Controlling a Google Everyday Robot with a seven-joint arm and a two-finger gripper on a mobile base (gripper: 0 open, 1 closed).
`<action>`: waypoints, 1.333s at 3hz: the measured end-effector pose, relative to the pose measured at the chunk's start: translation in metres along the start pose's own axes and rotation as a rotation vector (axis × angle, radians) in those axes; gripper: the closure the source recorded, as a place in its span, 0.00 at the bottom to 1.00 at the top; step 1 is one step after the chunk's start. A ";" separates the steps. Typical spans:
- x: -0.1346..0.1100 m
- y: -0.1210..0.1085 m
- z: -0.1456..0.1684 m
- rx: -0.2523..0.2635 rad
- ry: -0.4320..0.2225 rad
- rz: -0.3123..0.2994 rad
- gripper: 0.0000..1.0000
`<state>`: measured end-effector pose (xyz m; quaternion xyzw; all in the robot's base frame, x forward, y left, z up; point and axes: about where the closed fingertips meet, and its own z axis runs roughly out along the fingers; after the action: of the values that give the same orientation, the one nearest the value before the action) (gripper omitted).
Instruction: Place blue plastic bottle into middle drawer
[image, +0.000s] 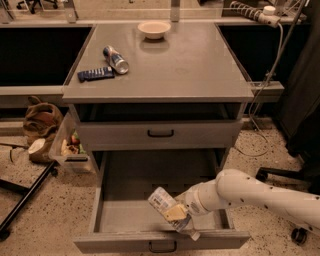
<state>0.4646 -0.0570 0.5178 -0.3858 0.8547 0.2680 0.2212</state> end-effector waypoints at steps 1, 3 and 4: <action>-0.007 -0.012 0.014 0.044 -0.033 0.008 1.00; -0.050 -0.049 0.072 0.133 -0.131 -0.019 1.00; -0.049 -0.065 0.099 0.137 -0.116 -0.001 1.00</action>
Offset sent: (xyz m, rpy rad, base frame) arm 0.0983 0.0592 -0.0325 0.0234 -0.2453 -0.1085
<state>0.5616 -0.0043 0.4524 -0.3542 0.8565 0.2307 0.2962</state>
